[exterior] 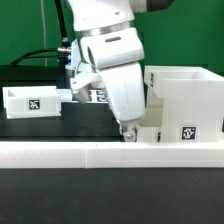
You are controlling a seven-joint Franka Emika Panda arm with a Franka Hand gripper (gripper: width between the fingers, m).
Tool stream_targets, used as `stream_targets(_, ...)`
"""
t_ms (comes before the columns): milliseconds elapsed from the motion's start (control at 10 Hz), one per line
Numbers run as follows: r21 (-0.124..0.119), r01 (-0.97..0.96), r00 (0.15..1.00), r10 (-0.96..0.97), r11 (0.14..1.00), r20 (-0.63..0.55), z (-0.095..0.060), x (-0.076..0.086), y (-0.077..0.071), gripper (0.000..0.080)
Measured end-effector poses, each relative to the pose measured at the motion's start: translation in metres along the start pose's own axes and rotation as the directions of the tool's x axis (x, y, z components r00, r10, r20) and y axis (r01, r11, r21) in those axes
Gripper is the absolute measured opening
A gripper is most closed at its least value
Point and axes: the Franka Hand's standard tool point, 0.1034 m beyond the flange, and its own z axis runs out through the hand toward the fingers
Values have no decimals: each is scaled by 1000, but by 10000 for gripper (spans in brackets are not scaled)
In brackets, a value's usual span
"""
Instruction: Assemble drawer
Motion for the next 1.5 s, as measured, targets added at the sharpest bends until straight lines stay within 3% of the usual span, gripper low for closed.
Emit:
stream_targets(300, 8, -10, 1000, 10, 1000, -7, 7, 18, 2, 649)
stream_targets(900, 8, -46, 999, 46, 999, -9, 8, 18, 1, 649)
stream_targets(1100, -1, -38, 999, 38, 999, 4, -2, -11, 3, 649)
stream_targets(1200, -19, -43, 999, 43, 999, 14, -13, -32, 2, 649)
stream_targets(1300, -39, -71, 997, 72, 997, 23, -20, -43, -2, 649)
stream_targets(1500, -79, -101, 993, 105, 992, 51, -36, -60, -33, 649)
